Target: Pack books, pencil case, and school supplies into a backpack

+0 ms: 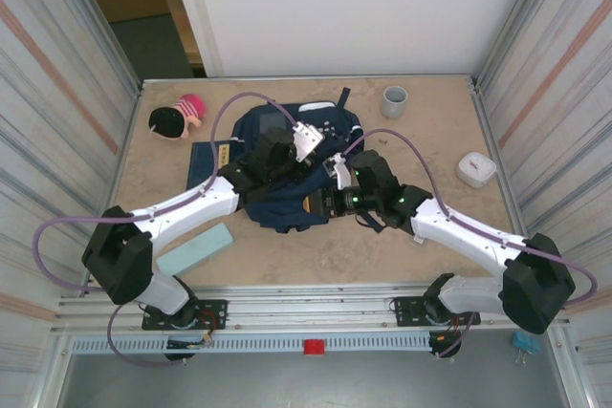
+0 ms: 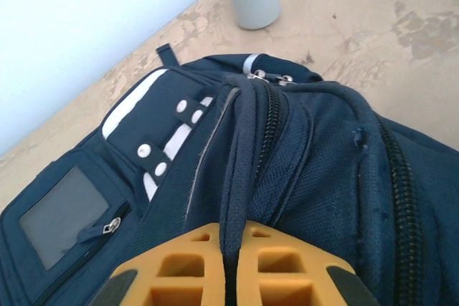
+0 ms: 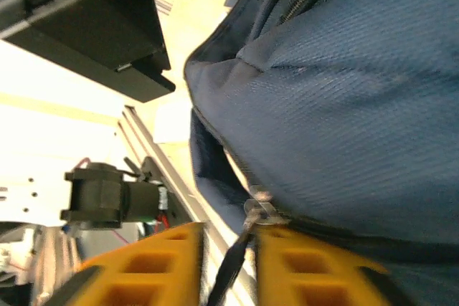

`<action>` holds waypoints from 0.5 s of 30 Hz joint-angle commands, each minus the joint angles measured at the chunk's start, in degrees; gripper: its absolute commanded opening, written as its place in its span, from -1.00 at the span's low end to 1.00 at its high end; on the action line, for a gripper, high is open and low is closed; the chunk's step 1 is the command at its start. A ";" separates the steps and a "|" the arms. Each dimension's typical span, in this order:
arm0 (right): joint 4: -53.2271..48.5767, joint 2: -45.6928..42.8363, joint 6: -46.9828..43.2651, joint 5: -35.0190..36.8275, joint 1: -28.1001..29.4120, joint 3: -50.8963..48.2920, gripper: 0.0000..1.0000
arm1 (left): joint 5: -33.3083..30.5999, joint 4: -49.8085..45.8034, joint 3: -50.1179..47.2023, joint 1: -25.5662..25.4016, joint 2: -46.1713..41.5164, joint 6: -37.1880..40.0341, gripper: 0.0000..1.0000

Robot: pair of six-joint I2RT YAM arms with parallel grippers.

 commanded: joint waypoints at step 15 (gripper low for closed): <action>15.05 -14.55 19.25 1.10 -10.75 -13.84 1.00 | 44.35 3.15 -1.52 12.63 -8.72 -0.22 -1.00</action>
